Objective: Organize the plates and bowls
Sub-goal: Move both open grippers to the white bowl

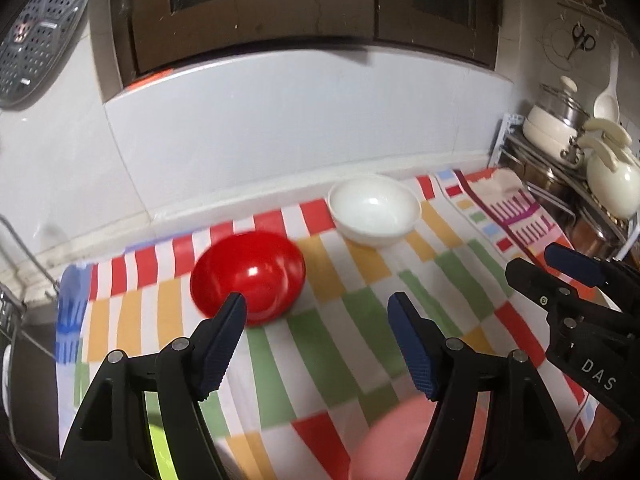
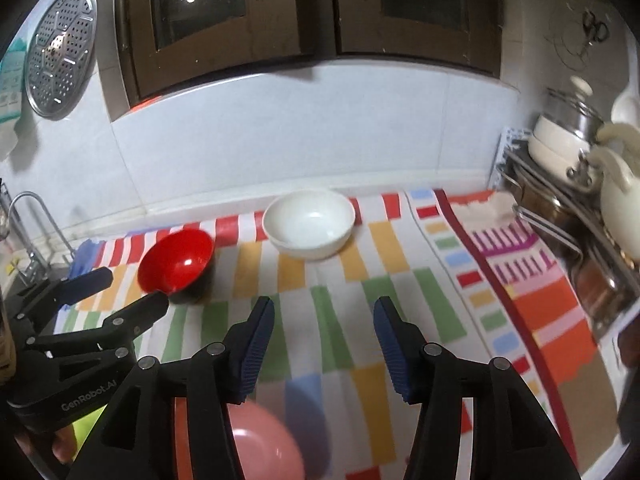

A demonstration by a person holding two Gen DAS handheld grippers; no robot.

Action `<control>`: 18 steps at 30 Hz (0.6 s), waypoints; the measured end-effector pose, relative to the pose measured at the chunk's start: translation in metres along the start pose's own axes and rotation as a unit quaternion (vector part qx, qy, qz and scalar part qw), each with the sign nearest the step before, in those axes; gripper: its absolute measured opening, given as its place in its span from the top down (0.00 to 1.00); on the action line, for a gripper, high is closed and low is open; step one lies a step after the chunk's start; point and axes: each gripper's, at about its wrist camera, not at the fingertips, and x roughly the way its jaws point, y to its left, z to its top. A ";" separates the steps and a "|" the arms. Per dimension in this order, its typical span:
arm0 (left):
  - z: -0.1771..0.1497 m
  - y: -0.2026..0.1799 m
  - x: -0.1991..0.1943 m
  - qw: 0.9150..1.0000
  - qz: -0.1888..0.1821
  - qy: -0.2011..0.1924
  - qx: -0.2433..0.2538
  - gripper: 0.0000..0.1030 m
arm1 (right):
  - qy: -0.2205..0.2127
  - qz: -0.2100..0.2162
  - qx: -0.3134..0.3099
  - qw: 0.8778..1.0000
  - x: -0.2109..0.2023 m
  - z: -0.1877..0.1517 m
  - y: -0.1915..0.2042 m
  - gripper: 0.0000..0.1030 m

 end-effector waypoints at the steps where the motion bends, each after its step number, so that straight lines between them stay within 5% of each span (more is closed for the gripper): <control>1: 0.005 0.002 0.003 1.000 0.001 -0.001 0.000 0.30 | -0.002 -0.005 -0.003 1.000 0.004 0.007 0.000 0.49; 18: 0.082 0.007 0.097 0.999 -0.023 0.020 0.026 0.30 | -0.002 -0.022 0.029 0.999 0.085 0.070 -0.025 0.49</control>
